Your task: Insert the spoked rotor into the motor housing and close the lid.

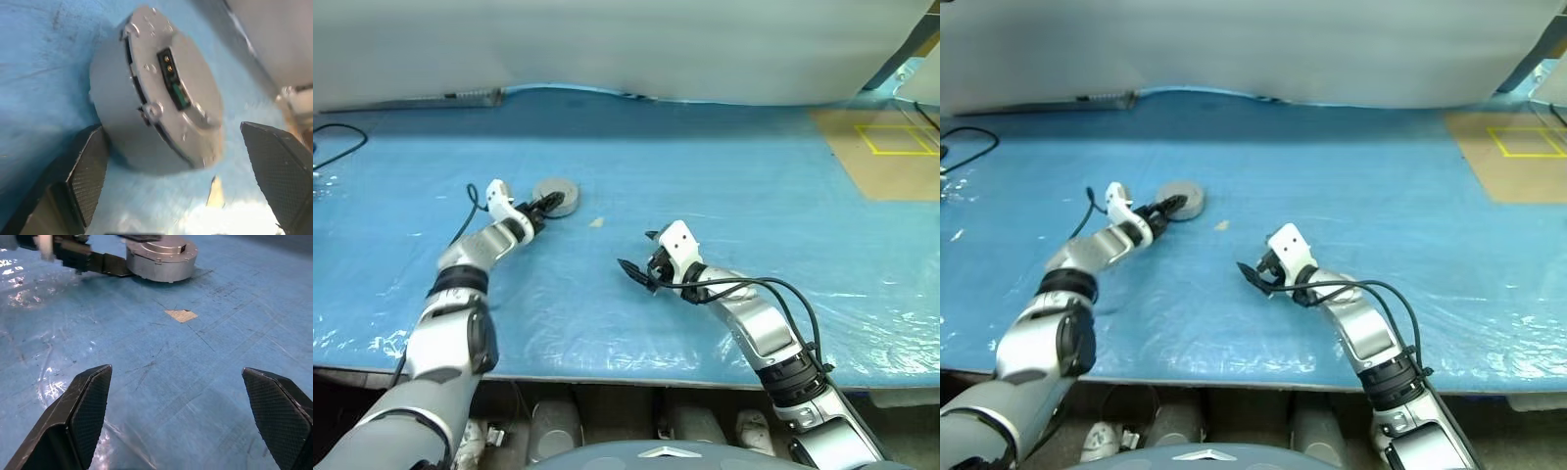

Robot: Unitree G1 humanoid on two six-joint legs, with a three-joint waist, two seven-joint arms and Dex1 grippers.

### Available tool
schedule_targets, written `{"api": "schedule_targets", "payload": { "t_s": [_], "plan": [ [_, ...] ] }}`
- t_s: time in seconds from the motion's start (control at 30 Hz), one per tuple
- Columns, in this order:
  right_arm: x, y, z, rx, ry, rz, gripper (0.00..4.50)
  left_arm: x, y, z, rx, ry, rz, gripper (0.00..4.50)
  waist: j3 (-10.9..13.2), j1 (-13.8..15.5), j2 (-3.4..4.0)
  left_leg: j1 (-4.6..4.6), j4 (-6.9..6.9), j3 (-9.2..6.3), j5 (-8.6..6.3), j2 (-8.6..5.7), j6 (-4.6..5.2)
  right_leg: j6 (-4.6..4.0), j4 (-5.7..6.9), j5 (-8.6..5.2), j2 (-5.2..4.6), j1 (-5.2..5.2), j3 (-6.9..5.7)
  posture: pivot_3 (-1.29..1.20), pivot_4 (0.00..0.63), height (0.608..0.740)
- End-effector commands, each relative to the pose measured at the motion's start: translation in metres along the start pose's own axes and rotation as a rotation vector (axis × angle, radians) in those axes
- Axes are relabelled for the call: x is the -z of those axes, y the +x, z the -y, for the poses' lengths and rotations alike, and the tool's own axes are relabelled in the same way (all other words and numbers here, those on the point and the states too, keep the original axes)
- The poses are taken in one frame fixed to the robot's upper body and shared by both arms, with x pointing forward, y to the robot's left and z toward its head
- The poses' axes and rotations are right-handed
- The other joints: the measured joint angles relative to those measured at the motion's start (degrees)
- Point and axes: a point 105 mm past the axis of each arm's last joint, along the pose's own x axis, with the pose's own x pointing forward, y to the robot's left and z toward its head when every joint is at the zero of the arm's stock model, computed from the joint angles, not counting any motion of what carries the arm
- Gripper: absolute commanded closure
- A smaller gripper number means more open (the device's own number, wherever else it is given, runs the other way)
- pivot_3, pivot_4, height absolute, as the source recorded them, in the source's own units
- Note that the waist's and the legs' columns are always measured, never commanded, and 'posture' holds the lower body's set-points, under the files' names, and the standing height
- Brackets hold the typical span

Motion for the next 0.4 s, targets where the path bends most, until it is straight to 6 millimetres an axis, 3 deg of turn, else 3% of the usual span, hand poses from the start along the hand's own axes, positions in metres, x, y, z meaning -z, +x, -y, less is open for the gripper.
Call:
{"api": "schedule_targets", "payload": {
  "t_s": [0.03,0.1,0.23,0.4],
  "plan": [
    [-0.008,-0.004,0.005,0.008,0.008,0.063,0.0,0.041,-0.036,-0.037,-0.131,0.182,-0.126,0.02,-0.06,-0.29,0.06,-0.03,-0.01,0.01,0.0,0.03,0.0,-0.02,0.0,-0.01,0.01,-0.04,-0.02,0.0,0.15,0.74],
    [-0.008,-0.005,0.006,0.015,0.003,0.077,0.0,0.043,-0.047,-0.031,-0.101,0.333,-0.094,0.02,-0.09,-0.49,0.1,-0.15,-0.05,0.05,-0.01,0.05,0.01,-0.04,-0.03,-0.02,0.02,-0.18,0.01,0.0,0.15,0.74],
    [-0.012,-0.007,0.01,0.051,0.025,0.145,0.0,0.041,-0.062,0.006,0.04,0.713,0.096,0.02,-0.08,-0.38,0.08,-0.38,-0.12,0.08,-0.08,0.06,0.13,-0.01,-0.11,-0.04,0.02,-0.53,-0.01,0.0,0.15,0.74],
    [-0.005,-0.006,0.011,0.09,-0.009,0.156,0.0,0.044,-0.057,0.034,0.122,0.839,0.249,0.02,-0.01,0.67,-0.03,-1.09,0.06,0.08,-0.1,0.21,0.19,-0.01,-0.12,-0.04,0.0,-1.04,-0.22,0.0,0.15,0.74]
  ]
}}
